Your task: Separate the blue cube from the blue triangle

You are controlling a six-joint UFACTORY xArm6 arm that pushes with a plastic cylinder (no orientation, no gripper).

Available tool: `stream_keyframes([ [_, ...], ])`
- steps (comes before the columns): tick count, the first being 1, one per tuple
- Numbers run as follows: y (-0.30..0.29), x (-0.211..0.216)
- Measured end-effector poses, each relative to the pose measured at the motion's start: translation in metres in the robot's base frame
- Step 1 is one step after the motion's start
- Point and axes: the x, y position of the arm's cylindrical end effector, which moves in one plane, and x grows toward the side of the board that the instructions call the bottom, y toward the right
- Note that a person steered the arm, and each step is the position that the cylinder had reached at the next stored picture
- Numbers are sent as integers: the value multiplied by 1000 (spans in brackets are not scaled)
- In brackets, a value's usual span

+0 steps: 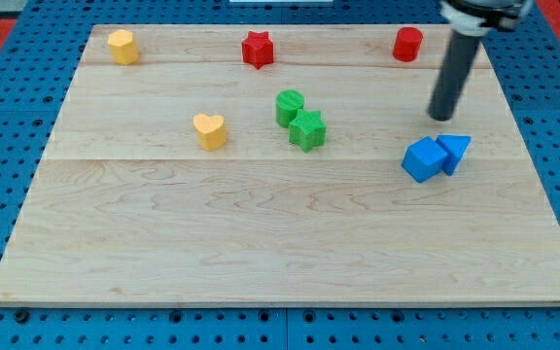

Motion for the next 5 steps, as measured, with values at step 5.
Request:
stream_keyframes([
  [5, -31, 82],
])
